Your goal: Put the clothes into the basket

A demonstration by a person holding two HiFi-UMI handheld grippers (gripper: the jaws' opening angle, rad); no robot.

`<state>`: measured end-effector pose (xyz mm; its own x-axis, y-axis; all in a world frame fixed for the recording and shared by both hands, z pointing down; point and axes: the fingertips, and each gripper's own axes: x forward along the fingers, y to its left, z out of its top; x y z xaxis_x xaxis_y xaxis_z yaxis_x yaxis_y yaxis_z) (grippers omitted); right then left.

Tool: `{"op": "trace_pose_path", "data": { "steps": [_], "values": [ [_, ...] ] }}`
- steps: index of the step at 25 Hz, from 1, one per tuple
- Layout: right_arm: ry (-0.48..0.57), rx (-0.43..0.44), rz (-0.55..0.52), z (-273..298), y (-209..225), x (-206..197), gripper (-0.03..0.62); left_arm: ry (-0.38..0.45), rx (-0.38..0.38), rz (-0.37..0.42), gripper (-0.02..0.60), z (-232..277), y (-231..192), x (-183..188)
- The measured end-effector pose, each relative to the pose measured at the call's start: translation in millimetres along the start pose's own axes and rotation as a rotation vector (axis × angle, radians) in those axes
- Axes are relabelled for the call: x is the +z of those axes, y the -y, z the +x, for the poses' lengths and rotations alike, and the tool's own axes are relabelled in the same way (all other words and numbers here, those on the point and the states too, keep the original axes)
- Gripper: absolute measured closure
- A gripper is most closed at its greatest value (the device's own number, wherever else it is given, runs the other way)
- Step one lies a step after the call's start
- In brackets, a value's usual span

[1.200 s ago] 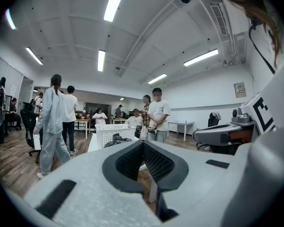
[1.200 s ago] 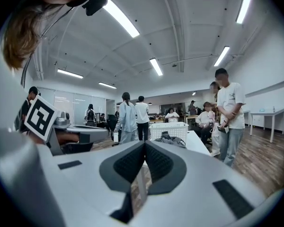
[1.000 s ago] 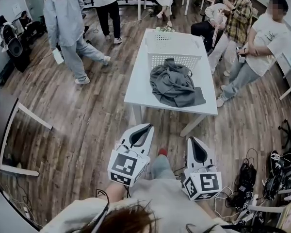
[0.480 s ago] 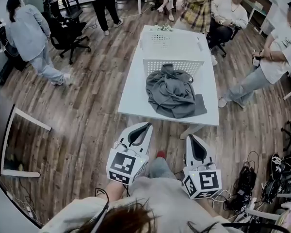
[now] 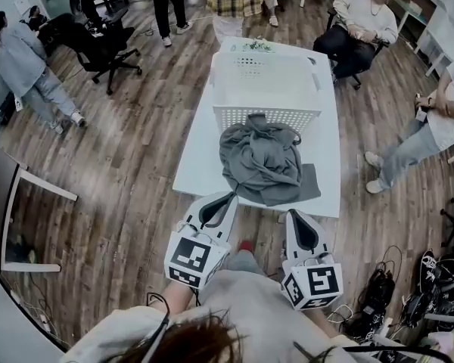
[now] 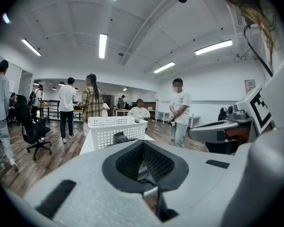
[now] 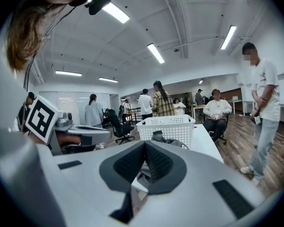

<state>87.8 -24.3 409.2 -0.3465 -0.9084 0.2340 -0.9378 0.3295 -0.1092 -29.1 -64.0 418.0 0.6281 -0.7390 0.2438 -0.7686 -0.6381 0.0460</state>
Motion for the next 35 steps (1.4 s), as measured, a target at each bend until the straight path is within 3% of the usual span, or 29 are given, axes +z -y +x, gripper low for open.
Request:
{"op": "trace_pose_path", "data": {
  "steps": [12, 35],
  "values": [
    [-0.006, 0.034, -0.003, 50, 57, 15, 0.579, -0.004, 0.057, -0.013, 0.568, 62, -23, 15],
    [-0.011, 0.018, 0.037, 69, 84, 7, 0.579, -0.033, 0.069, -0.006, 0.568, 88, -40, 10]
  ]
}}
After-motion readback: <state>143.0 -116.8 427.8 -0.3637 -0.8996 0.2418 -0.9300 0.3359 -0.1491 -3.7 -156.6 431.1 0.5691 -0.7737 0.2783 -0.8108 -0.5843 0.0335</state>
